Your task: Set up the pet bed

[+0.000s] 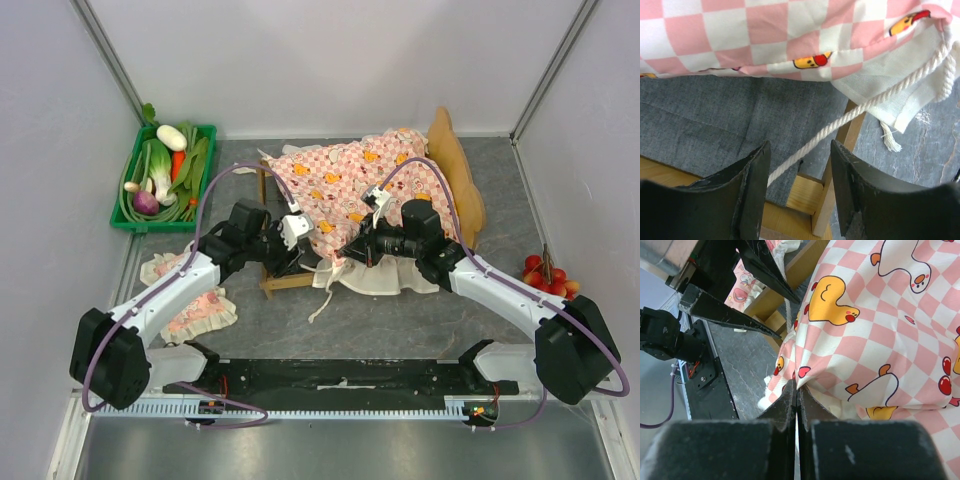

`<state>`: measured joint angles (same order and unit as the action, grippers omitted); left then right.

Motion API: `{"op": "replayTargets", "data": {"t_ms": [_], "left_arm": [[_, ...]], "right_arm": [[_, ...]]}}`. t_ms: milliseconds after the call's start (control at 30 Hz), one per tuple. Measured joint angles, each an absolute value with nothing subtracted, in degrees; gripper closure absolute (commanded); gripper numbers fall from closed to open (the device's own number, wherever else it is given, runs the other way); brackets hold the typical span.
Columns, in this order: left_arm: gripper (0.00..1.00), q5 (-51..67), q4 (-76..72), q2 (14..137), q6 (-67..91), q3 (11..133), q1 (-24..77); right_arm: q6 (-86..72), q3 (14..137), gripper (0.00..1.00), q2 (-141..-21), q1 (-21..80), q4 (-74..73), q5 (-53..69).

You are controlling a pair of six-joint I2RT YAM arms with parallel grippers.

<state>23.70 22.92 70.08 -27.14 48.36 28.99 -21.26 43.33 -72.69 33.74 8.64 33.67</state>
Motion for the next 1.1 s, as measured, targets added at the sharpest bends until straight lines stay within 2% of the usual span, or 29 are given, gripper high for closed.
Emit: {"op": "replayTargets", "data": {"t_ms": [267, 467, 500, 600, 767, 1100], "left_arm": [[0.49, 25.34, 24.36, 71.61, -29.08, 48.36, 29.02], [0.71, 25.67, 24.16, 73.93, -29.50, 48.36, 29.12], [0.81, 25.67, 24.12, 74.04, -29.50, 48.36, 29.15], [0.98, 25.74, 23.68, 74.48, -29.34, 48.38, 29.58], [0.98, 27.24, 22.72, 74.17, -26.37, 49.25, 30.00], [0.98, 30.70, 14.26, 68.14, -6.24, 50.04, 30.04]], "right_arm": [[-21.52, 43.33, 0.99, -72.69, 33.74, 9.32, 33.67], [-21.91, 43.33, 0.99, -72.69, 33.74, 9.47, 33.67], [-21.93, 43.33, 0.99, -72.69, 33.74, 9.47, 33.67], [-22.04, 43.33, 0.99, -72.69, 33.74, 9.47, 33.67], [-22.09, 43.33, 0.99, -72.69, 33.74, 9.50, 33.65], [-22.46, 43.31, 0.99, -71.96, 33.74, 9.52, 33.63]]}}
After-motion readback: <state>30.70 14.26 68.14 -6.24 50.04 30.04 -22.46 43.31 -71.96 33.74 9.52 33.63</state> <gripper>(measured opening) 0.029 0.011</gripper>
